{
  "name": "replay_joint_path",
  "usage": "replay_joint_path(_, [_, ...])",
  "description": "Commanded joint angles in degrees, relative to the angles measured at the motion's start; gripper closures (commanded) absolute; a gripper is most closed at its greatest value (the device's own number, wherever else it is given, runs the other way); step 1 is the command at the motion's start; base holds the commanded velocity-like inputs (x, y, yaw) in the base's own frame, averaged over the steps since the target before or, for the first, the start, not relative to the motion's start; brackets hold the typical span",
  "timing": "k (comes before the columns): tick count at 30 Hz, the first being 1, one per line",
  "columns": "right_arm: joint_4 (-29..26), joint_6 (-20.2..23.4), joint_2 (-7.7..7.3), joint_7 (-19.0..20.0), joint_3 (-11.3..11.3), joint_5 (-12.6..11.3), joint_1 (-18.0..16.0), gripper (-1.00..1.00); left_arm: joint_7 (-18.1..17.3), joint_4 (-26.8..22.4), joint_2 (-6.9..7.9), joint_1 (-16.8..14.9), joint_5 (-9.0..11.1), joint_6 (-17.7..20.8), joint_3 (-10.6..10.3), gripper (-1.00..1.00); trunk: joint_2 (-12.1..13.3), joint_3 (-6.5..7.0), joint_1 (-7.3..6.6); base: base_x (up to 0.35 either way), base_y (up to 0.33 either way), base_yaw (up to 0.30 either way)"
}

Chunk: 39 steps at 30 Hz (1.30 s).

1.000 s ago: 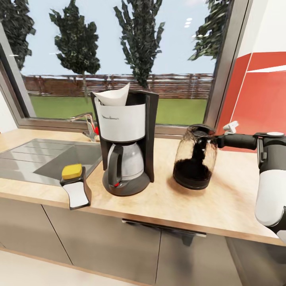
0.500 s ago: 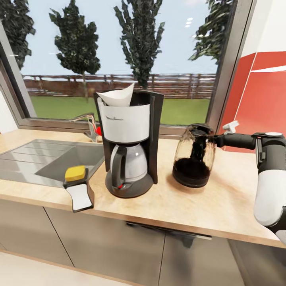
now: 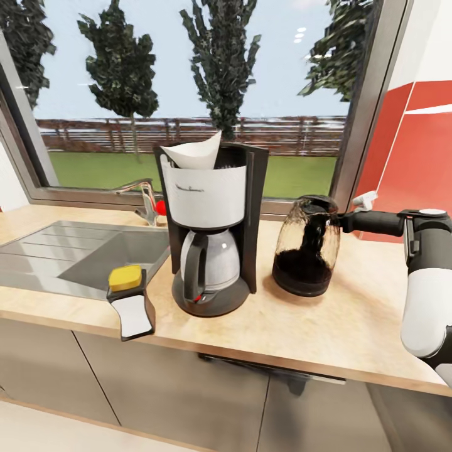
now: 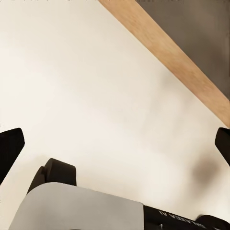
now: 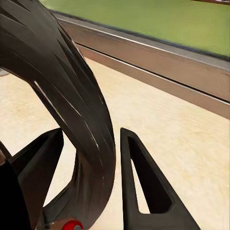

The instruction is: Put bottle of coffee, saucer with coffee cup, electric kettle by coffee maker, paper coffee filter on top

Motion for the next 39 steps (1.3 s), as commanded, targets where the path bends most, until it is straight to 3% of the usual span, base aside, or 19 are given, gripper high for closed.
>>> replay_joint_path(1, [-0.1, 0.6, 0.05, 0.4, -0.2, 0.4, -0.1, 1.0, -0.2, 0.1, 0.01, 0.0, 0.1, -0.2, -0.1, -1.0, 0.0, -0.06, 0.0, 0.0, 0.081, 0.0])
replay_joint_path(31, [-0.2, 0.6, 0.05, 0.6, -0.2, 0.3, -0.1, 1.0, -0.2, 0.1, 0.01, 0.0, 0.1, -0.2, -0.1, -1.0, 0.0, -0.06, 0.0, 0.018, 0.01, 0.0])
replay_joint_path(39, [-0.2, 0.6, 0.05, 0.7, -0.2, 0.3, -0.1, 1.0, -0.2, 0.1, 0.01, 0.0, 0.1, -0.2, -0.1, -1.0, -2.0, -0.96, 1.09, 0.001, 0.0, 0.0])
